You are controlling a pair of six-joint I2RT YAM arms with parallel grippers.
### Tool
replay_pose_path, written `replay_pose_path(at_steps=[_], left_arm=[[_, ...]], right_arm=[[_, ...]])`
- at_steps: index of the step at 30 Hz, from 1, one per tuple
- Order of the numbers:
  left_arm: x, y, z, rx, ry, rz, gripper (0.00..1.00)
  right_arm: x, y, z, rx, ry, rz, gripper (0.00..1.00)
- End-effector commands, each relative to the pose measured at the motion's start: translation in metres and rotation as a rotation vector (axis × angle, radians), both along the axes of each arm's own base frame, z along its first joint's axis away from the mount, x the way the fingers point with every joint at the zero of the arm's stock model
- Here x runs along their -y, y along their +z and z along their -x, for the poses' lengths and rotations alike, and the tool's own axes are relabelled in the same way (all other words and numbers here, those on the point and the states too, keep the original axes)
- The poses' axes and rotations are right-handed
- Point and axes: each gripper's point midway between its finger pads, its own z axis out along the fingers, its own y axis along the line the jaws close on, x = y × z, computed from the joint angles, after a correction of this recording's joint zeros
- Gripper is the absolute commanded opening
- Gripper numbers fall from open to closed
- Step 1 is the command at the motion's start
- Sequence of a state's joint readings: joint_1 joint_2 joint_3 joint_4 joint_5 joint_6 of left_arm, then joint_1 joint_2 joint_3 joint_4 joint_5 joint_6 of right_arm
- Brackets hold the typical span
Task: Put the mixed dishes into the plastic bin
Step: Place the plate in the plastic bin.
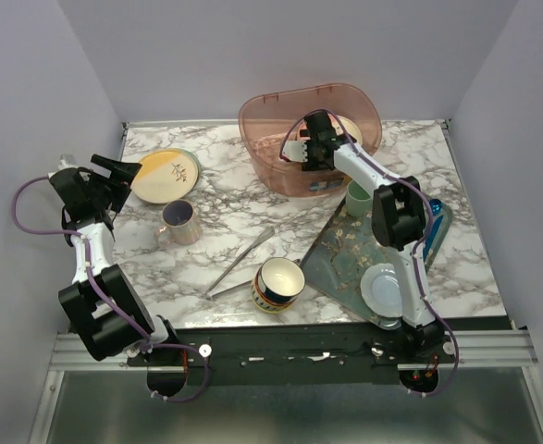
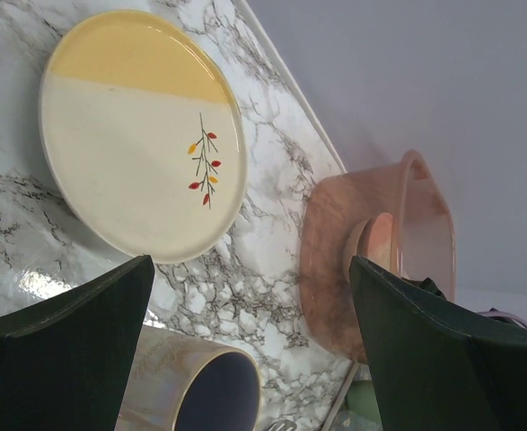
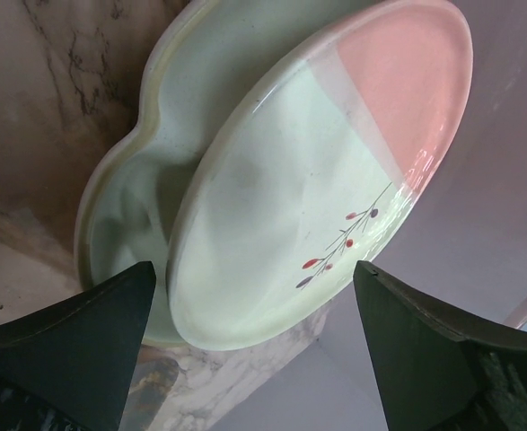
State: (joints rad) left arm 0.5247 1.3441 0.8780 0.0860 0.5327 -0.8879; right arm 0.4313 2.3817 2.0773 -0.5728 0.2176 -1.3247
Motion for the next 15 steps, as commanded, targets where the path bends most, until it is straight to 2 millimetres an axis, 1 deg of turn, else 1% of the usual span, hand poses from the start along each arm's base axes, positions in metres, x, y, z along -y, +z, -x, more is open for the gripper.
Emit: replay_pose_path(at_steps=[1,11,15], left_arm=[[-0.001,0.002,0.002,0.019,-0.008,0.002,0.99],[0.000,0.003,0.002,0.022,-0.014,0.006,0.99],[-0.001,0.003,0.002,0.022,-0.012,0.007,0.99]], right_arm=[[-0.004,-0.017,0.014,-0.101,0.069,0.052,0.99],[-0.029,0.009,0.025,-0.132,0.119,-0.077,1.00],[-0.039,0.018,0.029,-0.148,0.102,-0.156,1.00]])
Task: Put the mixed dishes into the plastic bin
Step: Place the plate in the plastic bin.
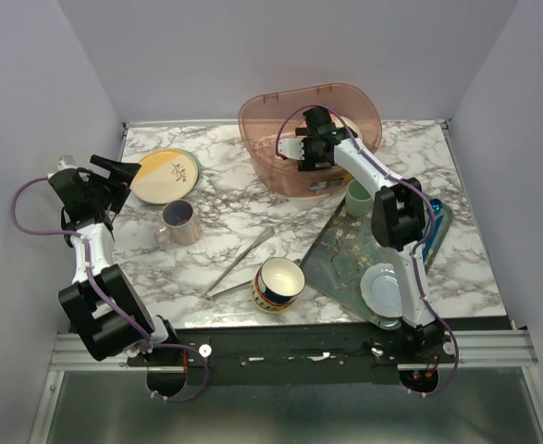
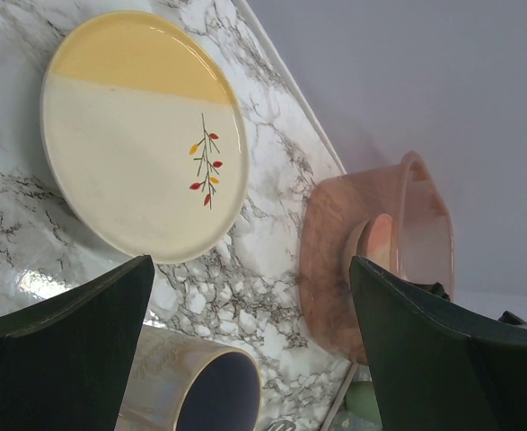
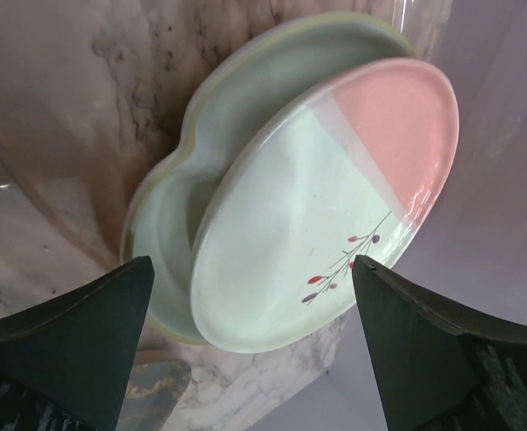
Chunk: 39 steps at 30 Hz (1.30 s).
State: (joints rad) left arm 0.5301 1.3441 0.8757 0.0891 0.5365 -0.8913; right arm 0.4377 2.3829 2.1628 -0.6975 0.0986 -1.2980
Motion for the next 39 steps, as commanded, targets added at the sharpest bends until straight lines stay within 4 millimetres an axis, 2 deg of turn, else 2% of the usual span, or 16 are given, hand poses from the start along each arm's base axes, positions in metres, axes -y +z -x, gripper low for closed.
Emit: replay_pose_path(at_steps=[1,8,15,19,20,24,26,27,28,31,33,34,35,37,38,39], left_arm=[[0.001,0.003,0.001,0.022,-0.015,0.003,0.99],[0.001,0.001,0.000,0.019,-0.017,0.013,0.99],[-0.003,-0.003,0.000,0.017,-0.016,0.030,0.99],[-0.009,-0.010,0.001,0.019,-0.009,0.082,0.99],[-0.013,-0.011,0.001,0.022,-0.001,0.097,0.99],[-0.018,-0.013,0.002,0.018,0.011,0.098,0.99],[-0.019,-0.013,0.003,0.017,0.016,0.088,0.99],[-0.020,-0.016,0.003,0.007,0.020,0.083,0.99],[-0.020,-0.014,0.003,0.008,0.021,0.078,0.99],[-0.022,-0.015,0.003,-0.001,0.026,0.069,0.99],[-0.023,-0.016,0.005,-0.008,0.028,0.061,0.99],[-0.023,-0.013,0.004,-0.004,0.026,0.043,0.99],[-0.022,-0.013,0.004,-0.006,0.023,0.038,0.99],[-0.018,-0.010,0.003,-0.013,0.013,0.021,0.99],[-0.019,-0.008,0.003,-0.011,0.013,-0.006,0.99],[-0.016,-0.009,0.004,-0.025,0.011,-0.014,0.99]], right_arm=[[-0.024,0.010,0.017,-0.080,0.051,-0.101,1.00],[-0.043,0.028,0.009,-0.059,-0.027,-0.269,1.00],[-0.043,0.077,-0.026,0.131,-0.246,-0.478,1.00],[-0.043,0.102,-0.028,0.159,-0.371,-0.641,1.00],[-0.046,0.118,-0.024,0.152,-0.373,-0.701,1.00],[-0.051,0.147,-0.012,0.075,-0.462,-0.940,0.99],[-0.057,0.148,-0.001,0.013,-0.459,-0.993,0.99],[-0.058,0.165,0.007,0.003,-0.454,-1.039,0.99],[-0.060,0.158,0.013,-0.031,-0.457,-1.045,0.99],[-0.067,0.178,0.034,-0.088,-0.409,-1.103,0.99],[-0.071,0.174,0.049,-0.147,-0.385,-1.111,0.99],[-0.070,0.191,0.059,-0.144,-0.360,-1.131,0.99],[-0.070,0.183,0.066,-0.174,-0.359,-1.125,1.00],[-0.074,0.191,0.084,-0.221,-0.312,-1.146,1.00],[-0.071,0.209,0.096,-0.213,-0.280,-1.168,1.00],[-0.073,0.201,0.106,-0.256,-0.264,-1.171,0.99]])
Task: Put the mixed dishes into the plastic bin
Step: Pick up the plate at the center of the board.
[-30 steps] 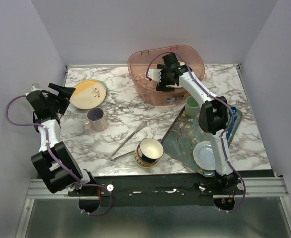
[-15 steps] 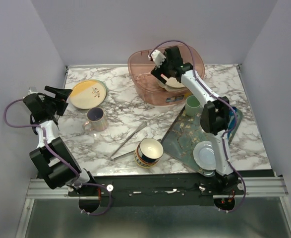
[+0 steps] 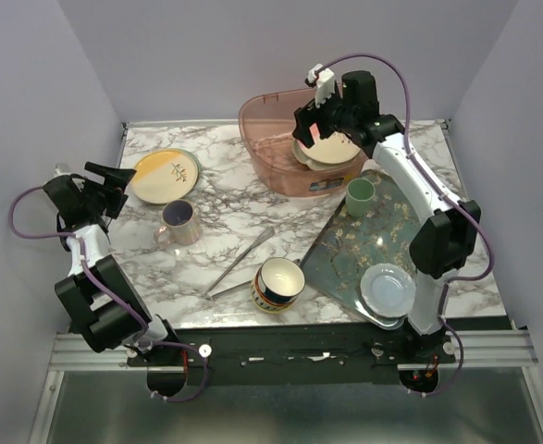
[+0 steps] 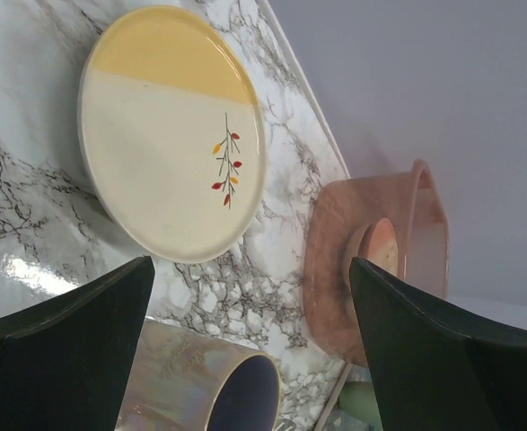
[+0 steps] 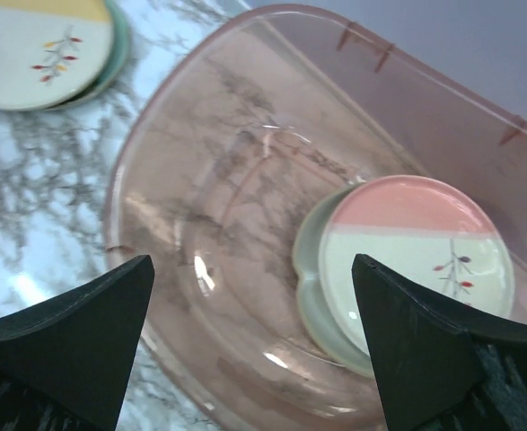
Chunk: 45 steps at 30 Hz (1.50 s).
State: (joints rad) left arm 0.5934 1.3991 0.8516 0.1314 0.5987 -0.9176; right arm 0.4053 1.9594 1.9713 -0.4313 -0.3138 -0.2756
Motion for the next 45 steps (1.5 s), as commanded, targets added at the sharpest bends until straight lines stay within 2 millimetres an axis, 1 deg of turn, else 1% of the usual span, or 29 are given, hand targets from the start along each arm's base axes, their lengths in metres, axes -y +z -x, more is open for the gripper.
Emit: replay_pose_path(at_steps=[1,2,3,4,5,6,7,8,9,10,11,12,13,14,15,21,30,37,42,45], left_arm=[[0.002,0.013,-0.001,-0.007,-0.009,-0.093,0.99],[0.006,0.015,-0.001,-0.010,-0.017,-0.126,0.99],[0.008,0.013,0.000,-0.028,-0.021,-0.134,0.99],[0.009,0.020,-0.003,-0.017,-0.023,-0.160,0.99],[0.017,0.020,-0.002,-0.031,-0.039,-0.176,0.99],[0.016,0.017,-0.001,-0.056,-0.033,-0.205,0.99],[0.019,0.017,0.000,-0.066,-0.038,-0.226,0.99],[0.021,0.023,-0.001,-0.061,-0.042,-0.257,0.99],[0.025,0.019,0.000,-0.095,-0.051,-0.304,0.99],[0.027,0.019,0.001,-0.108,-0.054,-0.333,0.99],[0.029,0.025,0.001,-0.107,-0.053,-0.365,0.99],[0.039,0.025,0.002,-0.119,-0.078,-0.390,0.99],[0.036,0.026,0.003,-0.126,-0.069,-0.430,0.99],[0.039,0.030,0.004,-0.122,-0.070,-0.455,0.99],[0.041,0.029,0.006,-0.130,-0.074,-0.468,0.99],[0.051,0.032,0.013,-0.131,-0.108,-0.574,0.99],[0.067,0.028,0.016,-0.135,-0.164,-0.647,0.99],[0.072,0.019,0.019,-0.159,-0.179,-0.691,0.99],[0.072,0.017,0.020,-0.167,-0.179,-0.702,0.99],[0.071,0.010,0.019,-0.189,-0.178,-0.698,0.99]], right_arm=[[-0.011,0.016,0.050,-0.048,0.155,-0.114,0.99],[-0.009,0.035,0.064,-0.016,0.174,-0.133,1.00],[-0.011,0.034,0.072,-0.018,0.204,-0.144,0.99],[-0.010,0.024,0.082,-0.042,0.216,-0.144,1.00],[-0.009,0.021,0.089,-0.049,0.229,-0.150,0.99],[-0.009,0.036,0.102,-0.016,0.271,-0.174,1.00],[-0.009,0.021,0.112,-0.047,0.294,-0.174,0.99],[-0.009,0.021,0.119,-0.046,0.320,-0.184,0.99],[-0.011,0.032,0.129,-0.023,0.366,-0.208,0.99],[-0.012,0.032,0.135,-0.031,0.386,-0.222,1.00],[-0.012,0.029,0.140,-0.042,0.407,-0.234,1.00],[-0.014,0.034,0.147,-0.037,0.449,-0.252,0.99],[-0.015,0.036,0.151,-0.037,0.465,-0.265,0.99],[-0.016,0.032,0.155,-0.048,0.481,-0.271,0.99],[-0.018,0.033,0.159,-0.049,0.508,-0.281,1.00],[-0.019,0.022,0.159,-0.069,0.530,-0.284,1.00],[-0.014,0.021,0.157,-0.067,0.527,-0.286,0.99],[-0.012,0.019,0.157,-0.081,0.532,-0.297,1.00],[-0.011,0.014,0.154,-0.093,0.529,-0.299,0.99],[-0.011,0.013,0.155,-0.098,0.532,-0.302,0.99]])
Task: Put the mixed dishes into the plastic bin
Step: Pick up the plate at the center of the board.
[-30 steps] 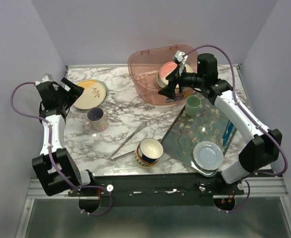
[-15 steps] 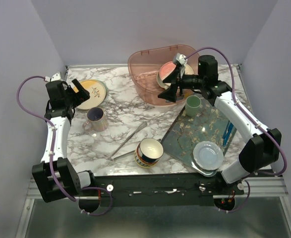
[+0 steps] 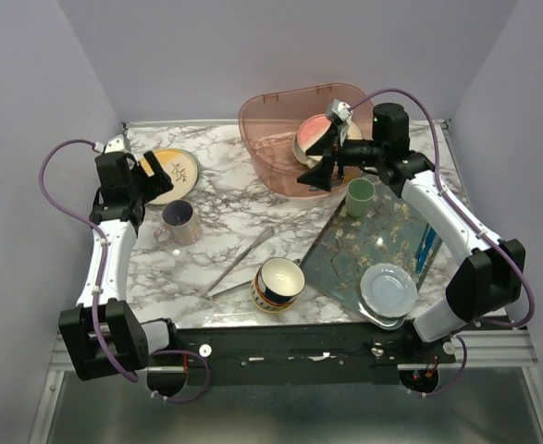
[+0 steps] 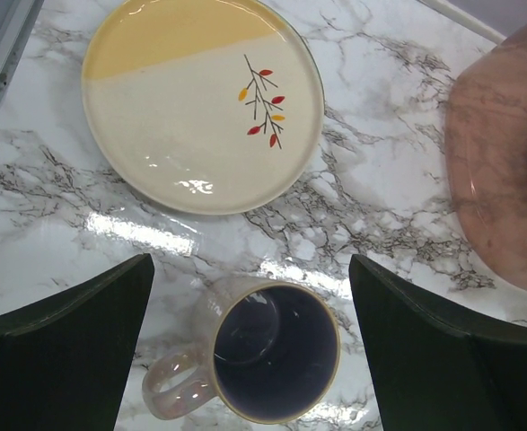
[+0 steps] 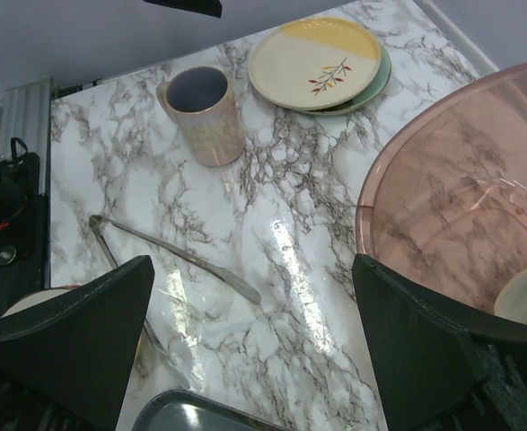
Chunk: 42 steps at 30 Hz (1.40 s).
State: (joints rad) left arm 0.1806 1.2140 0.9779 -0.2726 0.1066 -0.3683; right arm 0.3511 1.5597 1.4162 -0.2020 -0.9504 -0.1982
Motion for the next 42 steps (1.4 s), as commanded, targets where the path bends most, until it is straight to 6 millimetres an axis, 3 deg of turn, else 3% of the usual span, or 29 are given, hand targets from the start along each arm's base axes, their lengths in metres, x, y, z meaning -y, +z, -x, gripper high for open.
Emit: replay_pose_path(at_steps=[1,10,14,21,28,32,36,42], left_arm=[[-0.006,-0.007,0.003,-0.022,0.025,-0.034,0.99],[-0.017,-0.039,0.000,-0.124,0.097,-0.013,0.98],[-0.033,-0.072,-0.008,-0.186,0.158,0.103,0.95],[-0.061,-0.095,-0.034,-0.109,0.226,0.312,0.88],[-0.067,-0.120,-0.065,-0.065,0.243,0.404,0.88],[-0.070,-0.148,-0.076,-0.071,0.280,0.462,0.85],[-0.078,-0.150,-0.088,-0.013,0.284,0.498,0.82],[-0.086,-0.156,-0.092,0.040,0.277,0.587,0.66]], right_arm=[[0.000,-0.004,-0.001,-0.011,0.021,-0.015,0.99],[0.002,0.001,0.003,-0.019,0.033,-0.033,1.00],[0.000,0.002,0.006,-0.023,0.046,-0.041,1.00],[-0.003,-0.003,0.006,-0.056,0.067,-0.054,0.99],[-0.004,-0.005,0.007,-0.071,0.078,-0.059,0.99],[-0.004,-0.007,0.007,-0.076,0.080,-0.057,0.99],[-0.005,-0.010,0.006,-0.087,0.085,-0.057,0.99],[-0.006,-0.014,0.004,-0.099,0.088,-0.055,1.00]])
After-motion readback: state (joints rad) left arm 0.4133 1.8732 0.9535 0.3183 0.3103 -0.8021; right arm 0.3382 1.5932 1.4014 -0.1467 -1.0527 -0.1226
